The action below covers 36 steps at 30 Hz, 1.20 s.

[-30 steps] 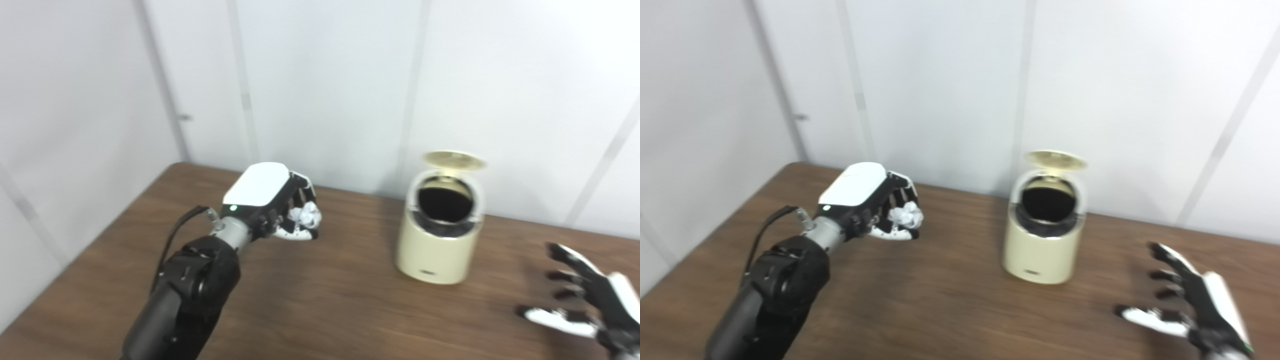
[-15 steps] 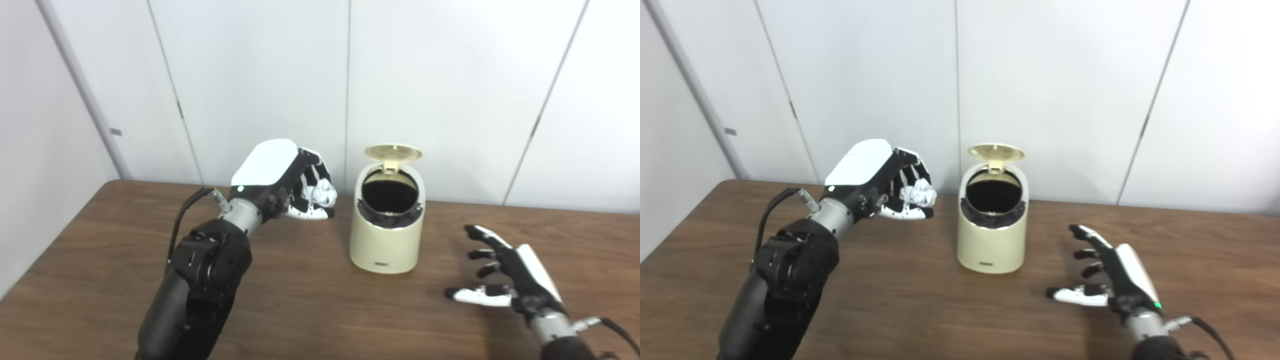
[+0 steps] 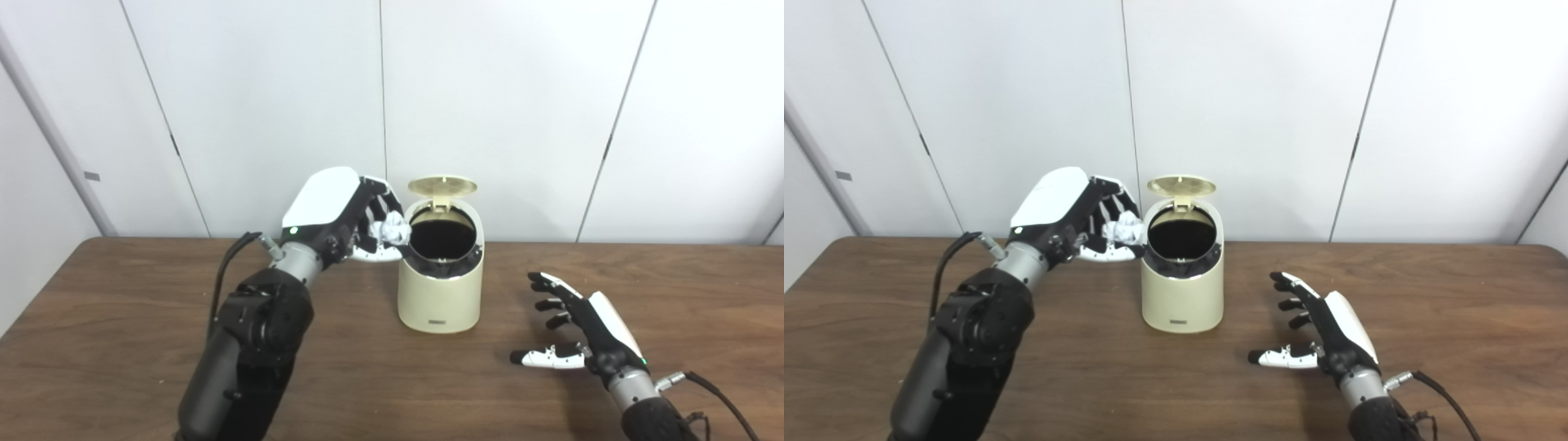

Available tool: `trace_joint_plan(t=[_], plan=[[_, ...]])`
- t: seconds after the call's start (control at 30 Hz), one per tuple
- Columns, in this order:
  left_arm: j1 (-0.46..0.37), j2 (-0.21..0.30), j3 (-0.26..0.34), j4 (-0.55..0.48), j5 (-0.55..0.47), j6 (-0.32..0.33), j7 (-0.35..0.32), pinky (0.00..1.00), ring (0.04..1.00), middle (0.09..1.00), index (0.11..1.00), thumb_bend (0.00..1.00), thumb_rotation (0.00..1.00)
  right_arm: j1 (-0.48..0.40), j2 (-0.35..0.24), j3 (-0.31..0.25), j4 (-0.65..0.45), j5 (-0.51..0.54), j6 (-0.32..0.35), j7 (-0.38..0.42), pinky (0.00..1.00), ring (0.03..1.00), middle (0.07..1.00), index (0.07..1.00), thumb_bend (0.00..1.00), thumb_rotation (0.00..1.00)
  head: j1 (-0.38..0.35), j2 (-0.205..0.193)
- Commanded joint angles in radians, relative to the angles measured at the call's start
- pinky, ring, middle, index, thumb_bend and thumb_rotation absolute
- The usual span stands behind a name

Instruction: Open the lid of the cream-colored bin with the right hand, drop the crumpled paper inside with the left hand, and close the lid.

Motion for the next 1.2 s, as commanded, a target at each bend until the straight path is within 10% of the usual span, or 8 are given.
trace_joint_plan(t=[0.0, 0.67, 1.17], plan=[[-0.065, -0.002, 0.002, -0.003, -0.002, -0.010, 0.030, 0.35, 0.389, 0.464, 0.515, 0.50, 0.00, -0.026, -0.002, 0.002, -0.019, -0.012, -0.037, -0.017, 0.61, 0.756, 0.849, 0.860, 0.67, 0.13, -0.001, 0.000], [-0.111, -0.106, -0.033, 0.106, -0.041, -0.018, 0.149, 0.30, 0.366, 0.469, 0.544, 0.50, 0.00, -0.024, 0.003, 0.005, -0.034, -0.022, -0.022, -0.014, 0.63, 0.770, 0.858, 0.860, 0.67, 0.14, -0.026, -0.004], [-0.119, -0.152, -0.083, 0.267, -0.010, -0.081, 0.362, 0.30, 0.369, 0.492, 0.525, 0.50, 0.00, -0.012, 0.014, 0.003, -0.053, -0.026, -0.008, -0.013, 0.60, 0.757, 0.844, 0.852, 0.68, 0.12, -0.040, 0.005]])
